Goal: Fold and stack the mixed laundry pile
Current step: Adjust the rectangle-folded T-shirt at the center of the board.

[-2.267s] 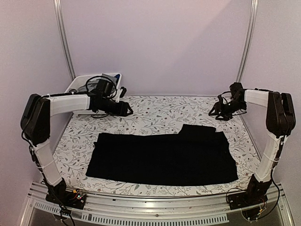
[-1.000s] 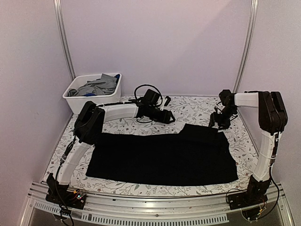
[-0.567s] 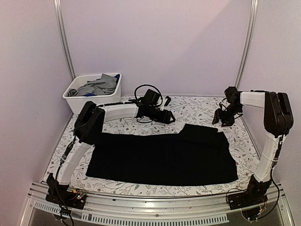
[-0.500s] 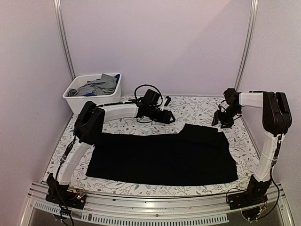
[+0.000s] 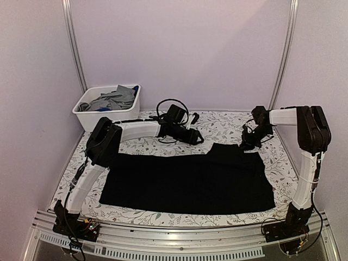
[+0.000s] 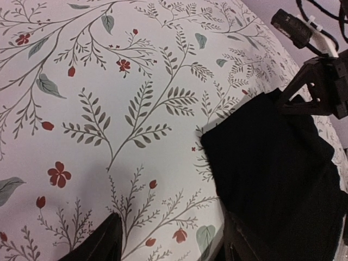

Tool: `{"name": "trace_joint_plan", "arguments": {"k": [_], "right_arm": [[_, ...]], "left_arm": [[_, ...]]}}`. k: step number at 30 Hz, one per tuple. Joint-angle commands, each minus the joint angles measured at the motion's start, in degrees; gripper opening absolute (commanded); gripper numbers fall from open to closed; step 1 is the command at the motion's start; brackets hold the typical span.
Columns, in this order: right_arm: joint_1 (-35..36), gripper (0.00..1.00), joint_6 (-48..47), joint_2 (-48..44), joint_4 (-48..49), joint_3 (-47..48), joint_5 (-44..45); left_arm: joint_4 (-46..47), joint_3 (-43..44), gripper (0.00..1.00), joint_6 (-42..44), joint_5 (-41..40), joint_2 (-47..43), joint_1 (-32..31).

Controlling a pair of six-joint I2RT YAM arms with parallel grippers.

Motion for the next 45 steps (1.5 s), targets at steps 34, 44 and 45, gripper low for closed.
{"name": "trace_joint_plan", "arguments": {"k": [34, 44, 45], "right_arm": [[7.7, 0.00, -1.8, -25.7, 3.7, -24.5, -12.4], [7.7, 0.00, -1.5, -25.2, 4.8, -24.9, -12.6], [7.7, 0.00, -1.6, -25.2, 4.8, -24.9, -12.6]], "left_arm": [[19.3, -24.9, 0.45, 3.1, 6.2, -14.7, -2.7], [8.0, -21.0, 0.42, -8.3, 11.5, -15.2, -3.1], [8.0, -20.8, 0.40, -10.5, 14.8, -14.8, -3.1]]}}
